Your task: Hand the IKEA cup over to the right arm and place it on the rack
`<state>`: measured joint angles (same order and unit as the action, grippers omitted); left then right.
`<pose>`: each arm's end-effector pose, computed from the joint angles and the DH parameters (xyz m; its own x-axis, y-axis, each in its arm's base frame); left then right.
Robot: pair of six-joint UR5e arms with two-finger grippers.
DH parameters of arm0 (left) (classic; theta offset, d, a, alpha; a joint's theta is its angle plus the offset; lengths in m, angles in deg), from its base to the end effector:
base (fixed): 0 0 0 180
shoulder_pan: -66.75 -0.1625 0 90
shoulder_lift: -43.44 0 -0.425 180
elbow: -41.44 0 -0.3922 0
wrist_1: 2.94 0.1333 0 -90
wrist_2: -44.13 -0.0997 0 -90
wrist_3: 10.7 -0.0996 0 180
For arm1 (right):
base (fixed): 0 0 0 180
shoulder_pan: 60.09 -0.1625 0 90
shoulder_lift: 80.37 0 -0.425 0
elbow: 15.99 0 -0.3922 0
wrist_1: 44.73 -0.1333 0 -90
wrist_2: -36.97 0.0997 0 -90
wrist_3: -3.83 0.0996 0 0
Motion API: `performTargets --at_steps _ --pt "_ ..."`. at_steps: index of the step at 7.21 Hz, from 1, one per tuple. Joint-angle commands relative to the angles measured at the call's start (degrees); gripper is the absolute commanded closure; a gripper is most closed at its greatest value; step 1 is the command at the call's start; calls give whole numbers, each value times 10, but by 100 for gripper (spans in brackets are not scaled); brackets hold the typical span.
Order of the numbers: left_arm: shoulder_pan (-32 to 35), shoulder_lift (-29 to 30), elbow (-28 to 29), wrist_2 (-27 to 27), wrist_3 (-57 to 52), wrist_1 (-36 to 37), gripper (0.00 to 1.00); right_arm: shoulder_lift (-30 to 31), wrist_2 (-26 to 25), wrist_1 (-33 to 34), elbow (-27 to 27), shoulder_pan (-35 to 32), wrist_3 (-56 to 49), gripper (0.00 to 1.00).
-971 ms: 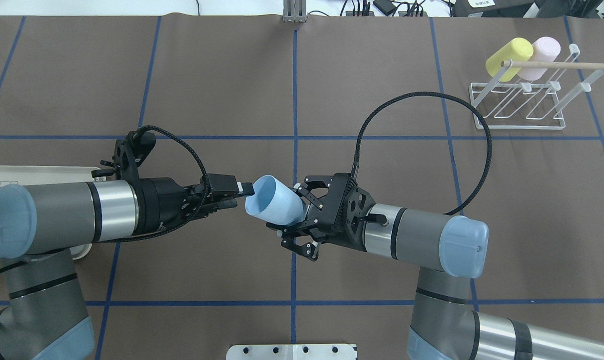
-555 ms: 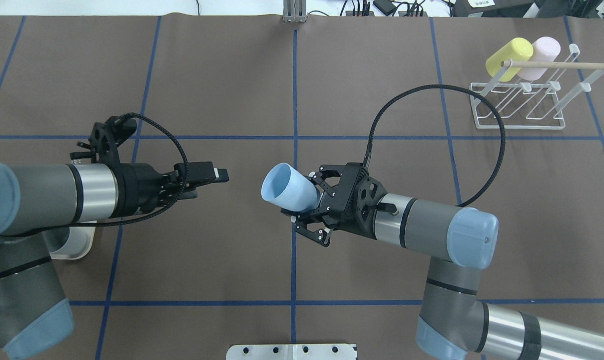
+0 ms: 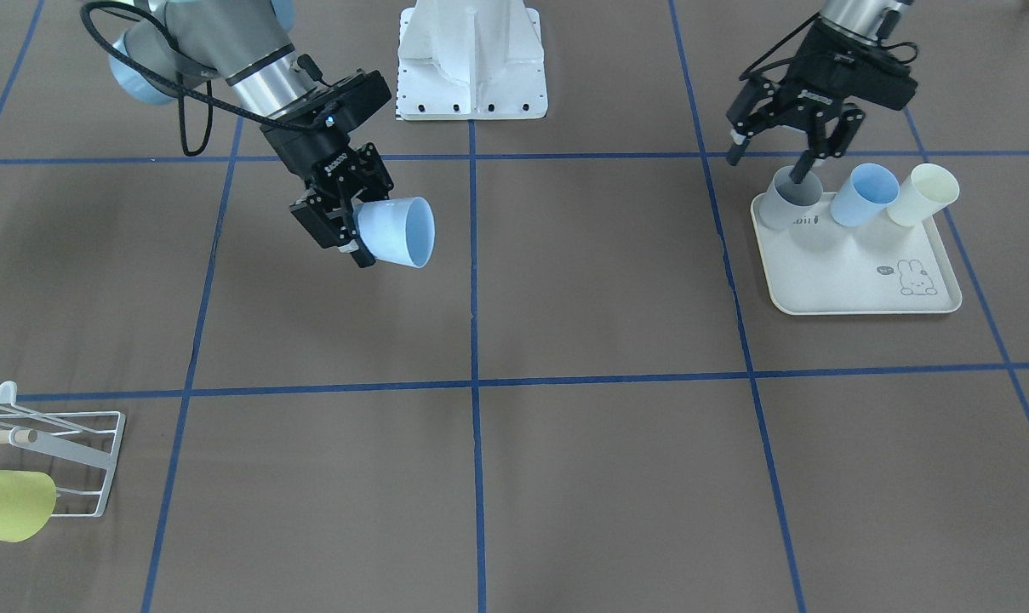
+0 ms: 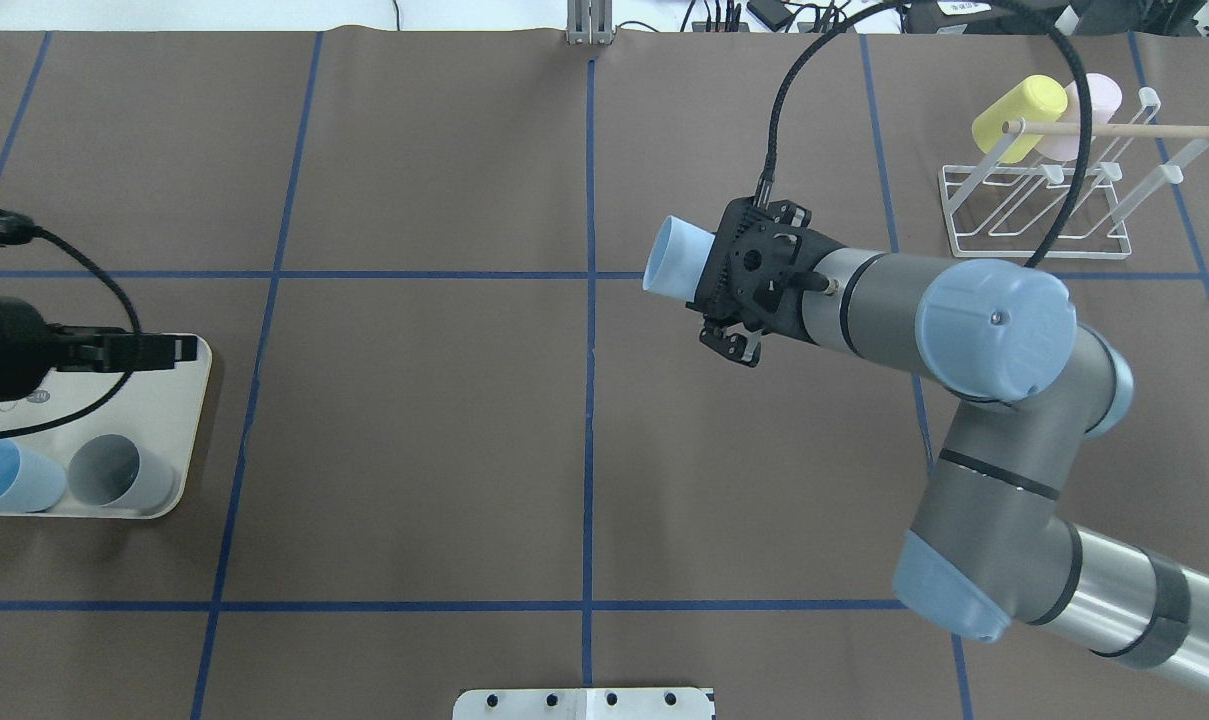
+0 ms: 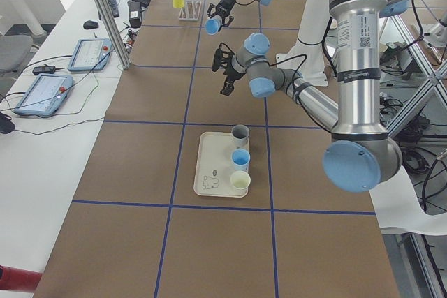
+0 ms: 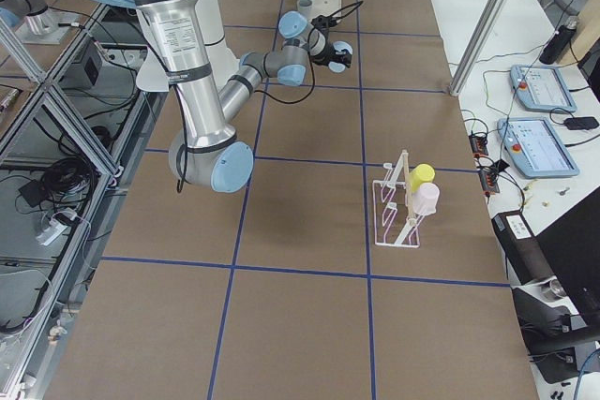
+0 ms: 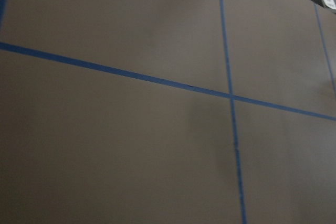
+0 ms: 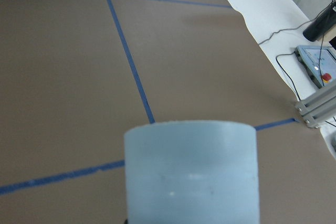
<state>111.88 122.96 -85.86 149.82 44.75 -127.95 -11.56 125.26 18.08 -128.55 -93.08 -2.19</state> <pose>0.2099 -0.3616 0.3608 0.5659 0.2055 -0.7985 0.2346 0.8883 0.3948 -0.3985 -0.4212 0.2258 0.5360 -0.8371 -0.1088 0.3320 0.0905 0.9389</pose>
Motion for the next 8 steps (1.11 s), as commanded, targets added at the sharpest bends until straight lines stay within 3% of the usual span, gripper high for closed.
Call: performTargets --at_steps 1,3,6,8 --pt "136 -61 7 89 -232 1 0 3 -4 195 -68 -70 -158 64" --pt "218 -78 34 128 -347 -1 0 49 -25 227 -68 -130 -327 62" --pt "218 -72 36 135 -319 -4 0 125 -136 223 -64 -175 -574 63" --pt "217 -70 36 135 -292 -7 0 130 -144 218 -41 -245 -719 64"
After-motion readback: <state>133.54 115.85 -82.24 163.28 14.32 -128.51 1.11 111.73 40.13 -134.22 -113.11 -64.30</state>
